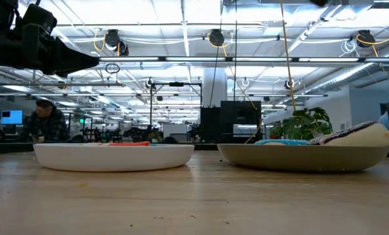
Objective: Pick & Place donuts
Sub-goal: Put the large pink donut on the green plate, then return to Home Position
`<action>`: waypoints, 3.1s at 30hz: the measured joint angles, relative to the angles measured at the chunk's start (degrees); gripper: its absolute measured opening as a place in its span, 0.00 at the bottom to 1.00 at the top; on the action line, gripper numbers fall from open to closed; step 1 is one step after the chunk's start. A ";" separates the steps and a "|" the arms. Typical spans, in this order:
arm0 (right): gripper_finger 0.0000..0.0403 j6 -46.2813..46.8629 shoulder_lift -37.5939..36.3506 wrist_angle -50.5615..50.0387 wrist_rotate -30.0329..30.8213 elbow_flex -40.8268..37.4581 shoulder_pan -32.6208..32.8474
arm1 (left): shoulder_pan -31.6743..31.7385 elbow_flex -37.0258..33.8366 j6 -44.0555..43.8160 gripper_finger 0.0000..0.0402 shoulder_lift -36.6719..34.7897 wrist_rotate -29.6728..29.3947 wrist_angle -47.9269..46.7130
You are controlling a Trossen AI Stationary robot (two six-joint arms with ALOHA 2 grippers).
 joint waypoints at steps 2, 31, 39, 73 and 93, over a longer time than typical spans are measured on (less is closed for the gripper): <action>0.02 1.77 0.02 0.30 0.00 -3.29 -0.86 | -0.01 0.00 -0.03 0.05 -0.01 0.00 0.00; 0.02 -1.25 20.27 37.32 -22.27 -19.01 -13.70 | 0.00 0.00 -0.48 0.05 -0.02 0.00 0.20; 0.02 -1.70 23.07 37.11 -22.20 -18.96 -15.25 | -0.01 0.00 -0.46 0.05 -0.02 0.00 0.19; 0.35 -1.69 13.84 28.76 -21.92 -18.99 -17.26 | -0.02 0.00 -1.31 0.05 0.00 0.00 0.17; 0.02 -26.95 -30.35 29.15 4.05 -31.26 -6.39 | -5.74 11.87 0.86 0.05 -0.48 -0.10 -19.76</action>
